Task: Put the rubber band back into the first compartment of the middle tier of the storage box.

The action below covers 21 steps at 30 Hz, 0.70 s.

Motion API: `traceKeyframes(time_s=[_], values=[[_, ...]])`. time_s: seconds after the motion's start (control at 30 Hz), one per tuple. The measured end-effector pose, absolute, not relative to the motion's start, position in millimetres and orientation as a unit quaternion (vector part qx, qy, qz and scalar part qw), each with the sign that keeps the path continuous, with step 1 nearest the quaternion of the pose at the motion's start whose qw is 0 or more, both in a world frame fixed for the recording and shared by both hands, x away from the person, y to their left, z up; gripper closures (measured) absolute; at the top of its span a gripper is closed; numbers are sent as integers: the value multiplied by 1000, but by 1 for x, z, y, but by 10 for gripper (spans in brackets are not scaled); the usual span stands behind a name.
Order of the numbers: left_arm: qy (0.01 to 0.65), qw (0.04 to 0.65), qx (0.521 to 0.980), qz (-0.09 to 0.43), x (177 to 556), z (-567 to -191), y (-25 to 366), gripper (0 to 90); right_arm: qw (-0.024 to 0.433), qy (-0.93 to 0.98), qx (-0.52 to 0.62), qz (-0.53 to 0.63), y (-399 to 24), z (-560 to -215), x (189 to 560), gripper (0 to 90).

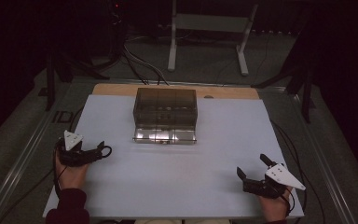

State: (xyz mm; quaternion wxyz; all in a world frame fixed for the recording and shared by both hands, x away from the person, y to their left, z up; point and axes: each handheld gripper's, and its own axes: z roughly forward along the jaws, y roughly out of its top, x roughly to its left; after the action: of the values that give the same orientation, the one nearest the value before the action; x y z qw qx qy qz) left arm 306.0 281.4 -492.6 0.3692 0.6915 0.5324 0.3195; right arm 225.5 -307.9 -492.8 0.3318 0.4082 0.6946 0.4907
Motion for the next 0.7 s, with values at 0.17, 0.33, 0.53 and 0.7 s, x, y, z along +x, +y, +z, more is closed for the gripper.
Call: traceKeyframes(time_s=[0.17,0.33,0.53,0.7], values=[[536,361,700,304,311,-497,282,33,331,696,407,490,-308,-493,226,14],[543,347,713,278,319,-505,283,35,331,696,407,489,-308,-493,226,14],[547,341,719,261,322,-509,281,61,332,696,407,489,-308,-493,226,14],[546,337,725,250,324,-511,279,107,332,696,407,490,-309,-493,226,15]])
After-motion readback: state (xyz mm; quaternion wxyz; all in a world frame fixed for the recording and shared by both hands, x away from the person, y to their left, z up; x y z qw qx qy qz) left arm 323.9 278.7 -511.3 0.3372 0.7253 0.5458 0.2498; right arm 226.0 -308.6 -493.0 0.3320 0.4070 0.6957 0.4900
